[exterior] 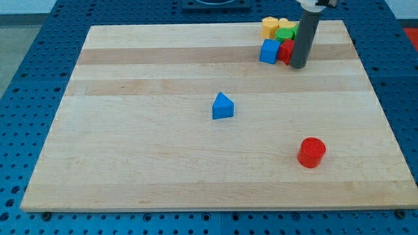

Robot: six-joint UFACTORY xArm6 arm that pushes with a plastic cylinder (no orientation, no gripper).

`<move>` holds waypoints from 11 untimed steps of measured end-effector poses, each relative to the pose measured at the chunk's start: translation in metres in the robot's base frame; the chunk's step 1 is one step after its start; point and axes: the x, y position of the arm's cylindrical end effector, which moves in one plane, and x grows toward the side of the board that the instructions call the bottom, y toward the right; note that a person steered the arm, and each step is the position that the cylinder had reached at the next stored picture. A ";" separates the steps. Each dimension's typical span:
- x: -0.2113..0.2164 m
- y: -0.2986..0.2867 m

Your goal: Point at the red circle

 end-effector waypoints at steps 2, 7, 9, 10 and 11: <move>0.122 0.000; 0.276 -0.014; 0.273 -0.013; 0.254 -0.009; 0.231 -0.009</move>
